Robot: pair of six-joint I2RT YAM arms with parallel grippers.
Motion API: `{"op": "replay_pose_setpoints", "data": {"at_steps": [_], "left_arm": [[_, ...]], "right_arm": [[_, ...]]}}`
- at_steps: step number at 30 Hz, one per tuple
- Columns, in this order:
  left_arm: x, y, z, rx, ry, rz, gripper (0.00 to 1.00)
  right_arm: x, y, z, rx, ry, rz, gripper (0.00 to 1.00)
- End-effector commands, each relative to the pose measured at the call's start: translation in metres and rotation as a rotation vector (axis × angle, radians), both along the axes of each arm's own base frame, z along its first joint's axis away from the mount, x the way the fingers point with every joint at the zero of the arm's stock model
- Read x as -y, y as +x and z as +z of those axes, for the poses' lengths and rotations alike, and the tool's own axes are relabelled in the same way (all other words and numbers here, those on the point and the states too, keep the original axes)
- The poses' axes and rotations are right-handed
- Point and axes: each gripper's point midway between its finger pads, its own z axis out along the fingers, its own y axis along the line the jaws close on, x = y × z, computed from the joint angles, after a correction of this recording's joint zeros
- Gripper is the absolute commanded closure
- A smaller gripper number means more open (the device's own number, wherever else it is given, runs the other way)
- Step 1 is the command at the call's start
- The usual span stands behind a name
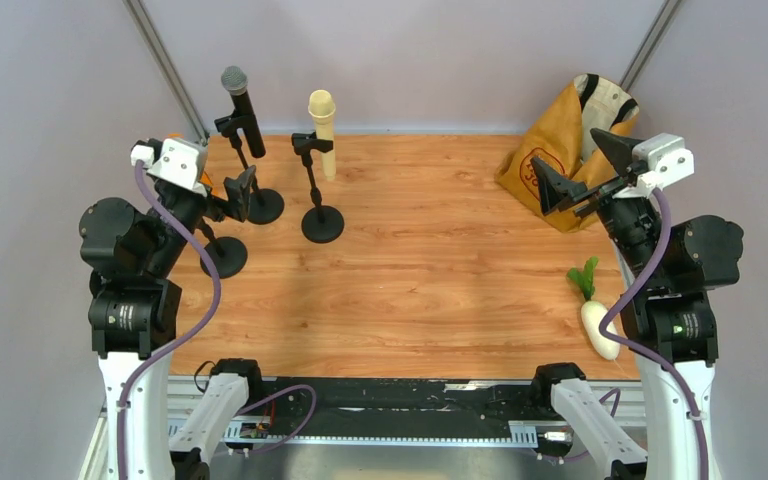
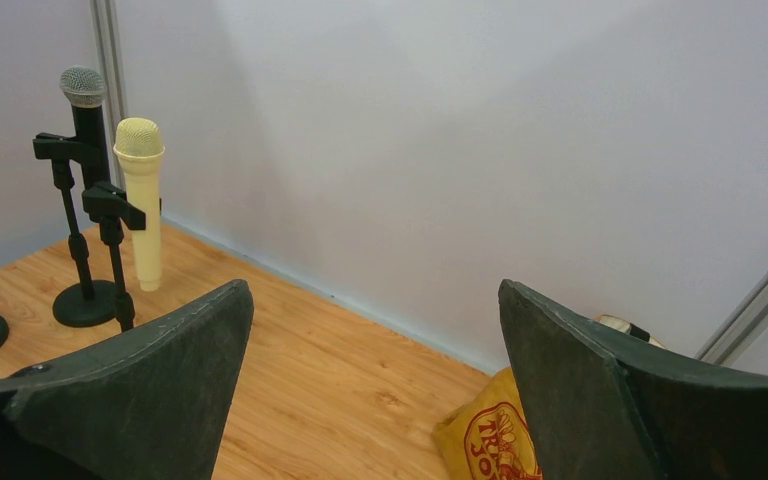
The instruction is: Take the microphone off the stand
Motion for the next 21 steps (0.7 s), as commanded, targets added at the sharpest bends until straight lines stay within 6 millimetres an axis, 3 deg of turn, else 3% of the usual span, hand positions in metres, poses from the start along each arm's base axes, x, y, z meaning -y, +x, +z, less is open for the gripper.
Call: {"op": "replay_pose_setpoints", "data": {"at_steps": [1,7,13,21], "left_arm": [[0.007,0.0,0.001,-0.013,0.001,-0.038,0.02],[0.017,0.002,-0.005,-0.027,0.013,-0.101,0.02],[0.029,0.017,-0.022,-0.067,0.001,-0.166,0.02],[0.058,0.055,-0.086,-0.155,0.069,-0.266,0.02]], "right_arm": [[-0.002,-0.006,0.009,0.019,0.002,0.013,0.0],[-0.01,-0.002,0.004,0.031,-0.073,0.051,0.0],[-0.031,0.021,-0.03,-0.026,-0.154,0.16,0.0],[-0.052,0.038,-0.095,-0.104,-0.197,0.289,0.0]]}}
